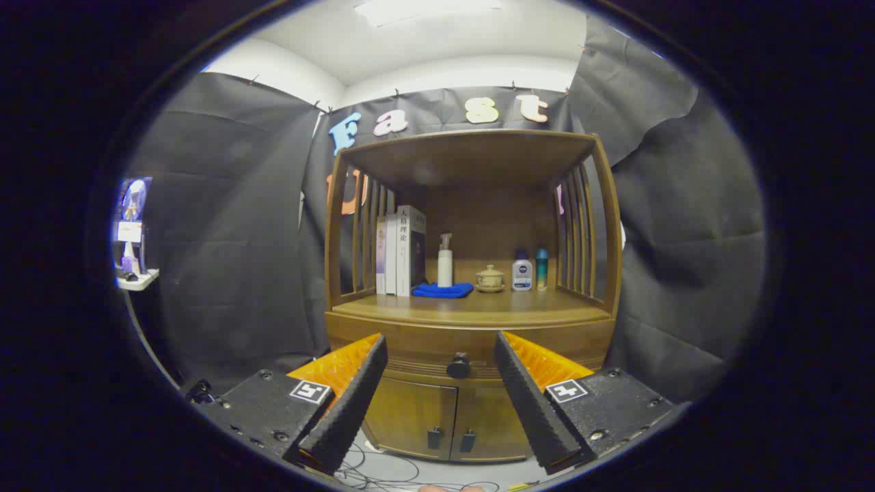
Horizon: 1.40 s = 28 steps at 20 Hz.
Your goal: Pull open the drawer, take out the items inside it, and place them on the countertop above the cabinet.
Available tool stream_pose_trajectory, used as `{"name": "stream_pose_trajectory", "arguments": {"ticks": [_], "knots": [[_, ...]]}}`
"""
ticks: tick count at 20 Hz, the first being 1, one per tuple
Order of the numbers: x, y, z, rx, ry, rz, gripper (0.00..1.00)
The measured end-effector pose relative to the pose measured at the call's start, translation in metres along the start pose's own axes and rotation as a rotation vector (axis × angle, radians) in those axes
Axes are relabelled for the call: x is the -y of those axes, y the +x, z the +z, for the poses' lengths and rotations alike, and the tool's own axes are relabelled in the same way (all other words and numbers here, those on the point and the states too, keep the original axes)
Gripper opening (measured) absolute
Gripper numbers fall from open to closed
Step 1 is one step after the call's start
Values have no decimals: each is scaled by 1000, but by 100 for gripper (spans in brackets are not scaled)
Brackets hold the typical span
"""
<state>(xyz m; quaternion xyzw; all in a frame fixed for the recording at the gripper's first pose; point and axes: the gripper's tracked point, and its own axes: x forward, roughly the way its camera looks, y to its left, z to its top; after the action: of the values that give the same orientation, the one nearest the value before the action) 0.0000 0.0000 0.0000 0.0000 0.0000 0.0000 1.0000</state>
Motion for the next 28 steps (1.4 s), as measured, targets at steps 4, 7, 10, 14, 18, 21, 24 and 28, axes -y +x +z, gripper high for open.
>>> {"name": "stream_pose_trajectory", "arguments": {"ticks": [4,7,10,14,18,21,24,28], "knots": [[0,2,5,12,4,-3,100],[-3,6,0,1,3,7,100],[-2,9,0,-1,9,4,100],[0,18,0,4,1,2,99],[-1,35,-9,-16,2,10,100],[2,47,-13,-20,-1,4,100],[6,64,-19,-28,1,-8,100],[12,89,-29,-39,4,-38,100]]}}
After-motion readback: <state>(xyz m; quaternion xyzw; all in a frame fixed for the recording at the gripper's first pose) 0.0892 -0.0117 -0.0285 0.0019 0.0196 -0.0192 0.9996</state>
